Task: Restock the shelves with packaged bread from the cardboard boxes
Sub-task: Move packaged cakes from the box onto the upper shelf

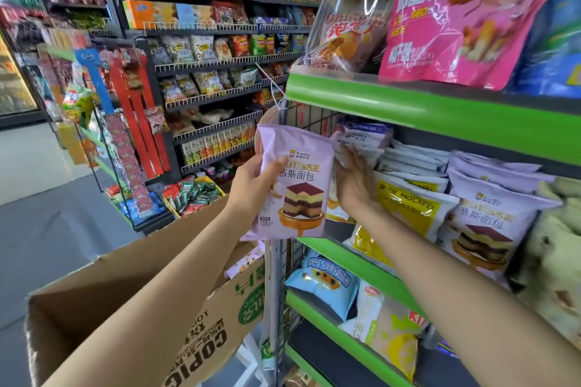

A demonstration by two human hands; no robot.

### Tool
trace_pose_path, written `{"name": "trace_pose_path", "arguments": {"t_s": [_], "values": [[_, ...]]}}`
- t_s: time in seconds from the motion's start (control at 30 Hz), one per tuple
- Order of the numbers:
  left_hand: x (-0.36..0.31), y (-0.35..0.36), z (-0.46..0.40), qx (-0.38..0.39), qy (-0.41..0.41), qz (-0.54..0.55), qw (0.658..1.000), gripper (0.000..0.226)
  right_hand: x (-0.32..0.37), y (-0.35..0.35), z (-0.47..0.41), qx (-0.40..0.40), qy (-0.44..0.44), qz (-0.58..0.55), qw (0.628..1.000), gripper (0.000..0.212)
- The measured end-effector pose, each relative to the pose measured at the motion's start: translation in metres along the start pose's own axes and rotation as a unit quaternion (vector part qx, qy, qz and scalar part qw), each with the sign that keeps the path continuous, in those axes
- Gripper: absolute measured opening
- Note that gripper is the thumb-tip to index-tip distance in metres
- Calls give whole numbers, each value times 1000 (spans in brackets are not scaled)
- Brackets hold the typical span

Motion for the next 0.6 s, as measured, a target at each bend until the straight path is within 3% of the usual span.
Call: {"name": "trace_pose_path", "arguments": {"t_s": [0.07,0.13,0.17,0.2,0.27,0.33,0.37,0.47,0.6], "values": [[-3,5,4,10,-7,18,1000,31,-7,-25,19,-13,16,-259,966,44],[-7,14,8,17,-23,39,999,28,-20,-45,47,72,70,-517,850,28],[-9,21,9,20,-32,50,998,29,-24,-51,61,132,92,-595,788,26],[-10,31,10,32,-37,56,997,32,-30,-56,74,174,105,-631,748,26],[-20,59,16,66,-35,71,995,48,-52,-68,92,173,110,-626,752,41],[-28,94,27,111,-44,85,989,70,-80,-81,103,110,135,-601,780,66],[-31,112,32,131,-46,89,986,67,-95,-89,109,75,155,-585,793,77],[-46,163,42,174,-1,69,982,30,-143,-108,129,-14,215,-519,827,94],[-53,218,51,221,37,37,974,15,-189,-127,151,-116,214,-424,872,110]]}}
Point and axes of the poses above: each hand's wrist, its own z-axis away from the middle knuckle, its own y-axis out of the palm, x = y × z, the point moved 6 cm from there along -z, towards the middle knuckle, and after that the axes turned 13 degrees about y, right-handed, at the moved point
